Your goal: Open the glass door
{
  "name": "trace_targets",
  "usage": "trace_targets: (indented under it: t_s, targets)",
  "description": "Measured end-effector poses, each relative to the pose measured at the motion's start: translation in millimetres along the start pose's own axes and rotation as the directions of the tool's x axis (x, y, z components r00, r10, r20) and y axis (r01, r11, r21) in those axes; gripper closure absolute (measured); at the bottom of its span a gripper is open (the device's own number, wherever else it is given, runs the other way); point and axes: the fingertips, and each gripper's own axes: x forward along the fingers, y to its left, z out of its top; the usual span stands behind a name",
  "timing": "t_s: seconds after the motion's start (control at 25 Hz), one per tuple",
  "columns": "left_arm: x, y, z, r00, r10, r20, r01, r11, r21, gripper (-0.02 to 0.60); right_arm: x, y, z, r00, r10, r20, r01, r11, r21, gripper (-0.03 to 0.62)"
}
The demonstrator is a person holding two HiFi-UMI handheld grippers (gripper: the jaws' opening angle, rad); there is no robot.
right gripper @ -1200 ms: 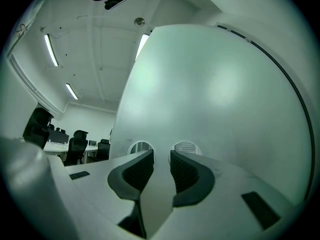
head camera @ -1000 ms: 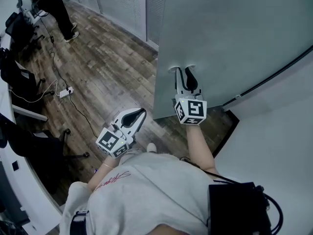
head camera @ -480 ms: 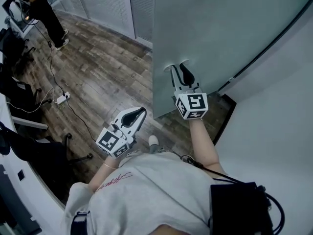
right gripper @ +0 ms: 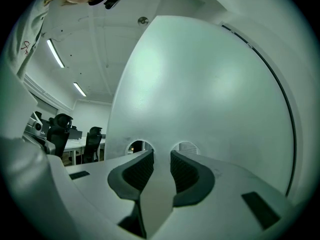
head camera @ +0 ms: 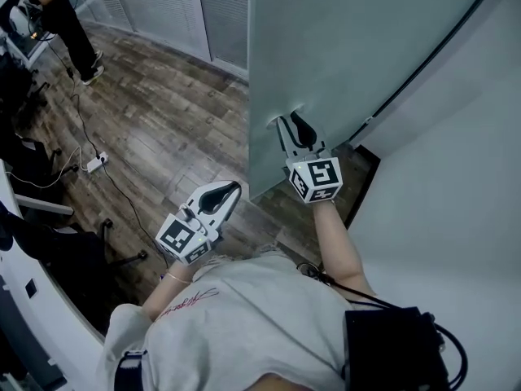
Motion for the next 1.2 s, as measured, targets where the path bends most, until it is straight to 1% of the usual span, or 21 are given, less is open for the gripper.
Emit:
trace_targets:
  t_s: [0.12,0.24,0.32,0.6,0.84,1.04,1.2]
  targets:
    - [5,-7,3,0.999,0.026,0.030,-0.027,0.999,0.022,0.547,-18,-1,1,1.000,0.021,0.007,-0.021,1.000,0.005,0.480]
    - [12,-13,2,0.997,0.058,0.057,-0.059,0.998,0.020,0.546,-32,-1,-2,0.999,0.037,0.010,-0.037,0.999,0.004,0.480]
    - [16,-22,-1,0.996,0.060,0.064,-0.062,0.998,0.025,0.547,-42,1,-5,0.999,0.049,0.012,-0.049,0.999,0.008,0.480]
    - [25,-49,-1,0.998,0.022,0.059,-0.025,0.999,0.041,0.547,-80,4,2,0.998,0.063,0.017,-0.064,0.998,0.003,0.480]
    - [28,-63,3,0.997,0.003,0.074,-0.007,0.998,0.055,0.548,-115,1,5,0.997,0.078,0.019,-0.078,0.997,0.010,0.480]
    - [36,-83,-11,0.998,-0.039,0.058,0.037,0.999,0.030,0.547,-144,-4,6,0.996,0.088,0.021,-0.088,0.996,0.018,0.480]
    - [43,-100,-17,0.995,-0.080,0.067,0.079,0.997,0.010,0.548,-165,-7,7,0.995,0.096,0.016,-0.097,0.995,0.030,0.480]
